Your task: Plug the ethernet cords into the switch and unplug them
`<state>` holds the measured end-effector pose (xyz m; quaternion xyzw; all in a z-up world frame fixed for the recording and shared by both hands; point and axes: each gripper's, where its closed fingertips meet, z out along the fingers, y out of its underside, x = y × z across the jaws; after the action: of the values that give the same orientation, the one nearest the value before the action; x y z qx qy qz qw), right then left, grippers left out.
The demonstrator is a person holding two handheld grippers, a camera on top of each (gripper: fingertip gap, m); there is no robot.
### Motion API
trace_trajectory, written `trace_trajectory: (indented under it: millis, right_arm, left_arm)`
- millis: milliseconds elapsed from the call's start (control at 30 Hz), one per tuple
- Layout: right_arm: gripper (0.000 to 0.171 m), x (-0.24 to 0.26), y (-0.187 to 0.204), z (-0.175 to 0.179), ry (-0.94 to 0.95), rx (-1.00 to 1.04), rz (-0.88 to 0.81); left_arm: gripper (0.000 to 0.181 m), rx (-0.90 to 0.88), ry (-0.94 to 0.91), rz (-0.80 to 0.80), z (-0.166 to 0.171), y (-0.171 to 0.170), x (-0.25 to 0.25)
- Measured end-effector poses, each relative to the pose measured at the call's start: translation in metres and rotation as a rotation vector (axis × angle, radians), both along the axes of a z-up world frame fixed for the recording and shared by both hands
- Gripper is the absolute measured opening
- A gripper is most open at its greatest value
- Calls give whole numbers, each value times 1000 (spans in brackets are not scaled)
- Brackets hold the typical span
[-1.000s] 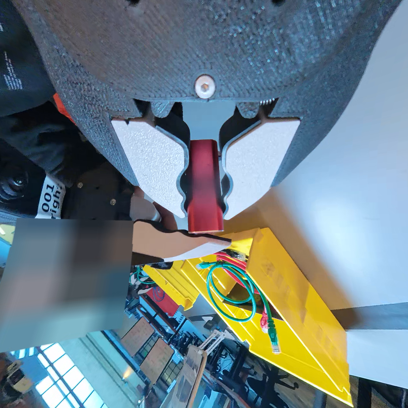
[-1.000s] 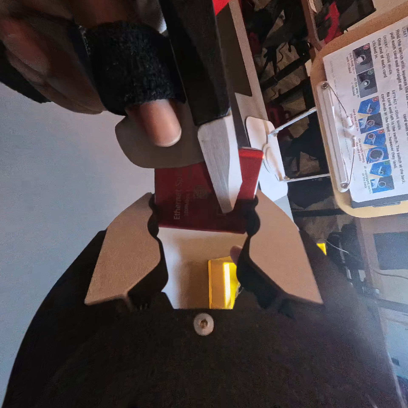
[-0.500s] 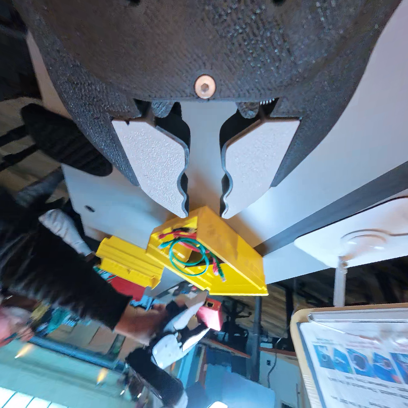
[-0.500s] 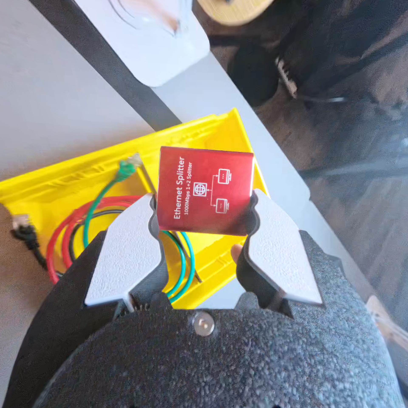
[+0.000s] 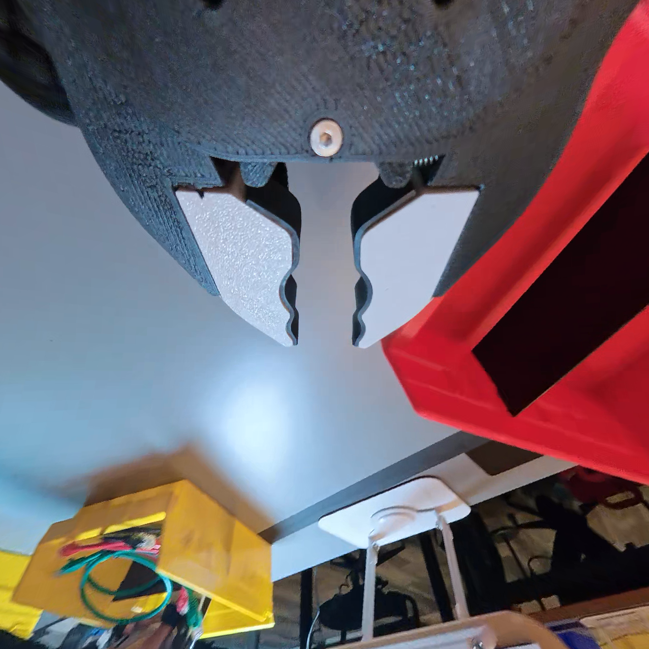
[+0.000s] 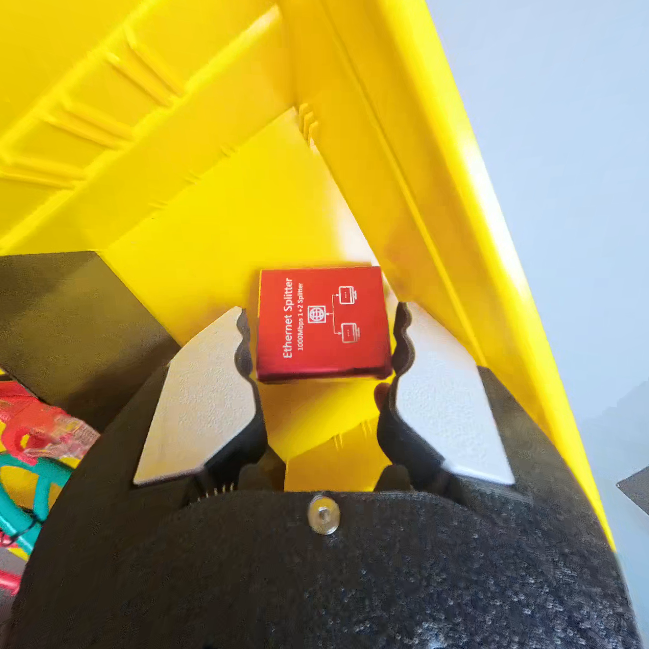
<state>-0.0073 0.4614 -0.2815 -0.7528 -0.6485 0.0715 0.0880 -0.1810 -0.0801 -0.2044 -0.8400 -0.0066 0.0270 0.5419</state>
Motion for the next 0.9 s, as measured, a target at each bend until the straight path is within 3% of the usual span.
trace_trajectory:
  millis: [33,233,367,500,600,733,900]
  right_arm:
    - [79,-2,0,6,18,6,0]
    - [82,-7,-11,93,213,197,48]
    - [78,5,-99,130,332,209,245]
    - [72,47,-212,102,300,87,423]
    - [68,83,-252,57,189,152,481]
    - [58,100,-235,19,110,388,396]
    - [56,94,-225,15,47,461,405]
  left_arm:
    - [32,-21,15,14,-3,-3,-5]
    - [43,-145,189,73,-3,-9,-39]
    - [49,-273,289,81,-15,-12,-64]
    - [52,-390,386,65,-34,-17,-81]
    - [54,-496,454,52,-49,-23,-92]
    - [47,-517,475,20,-56,-18,-96]
    - [39,-552,458,-10,-59,-12,-94]
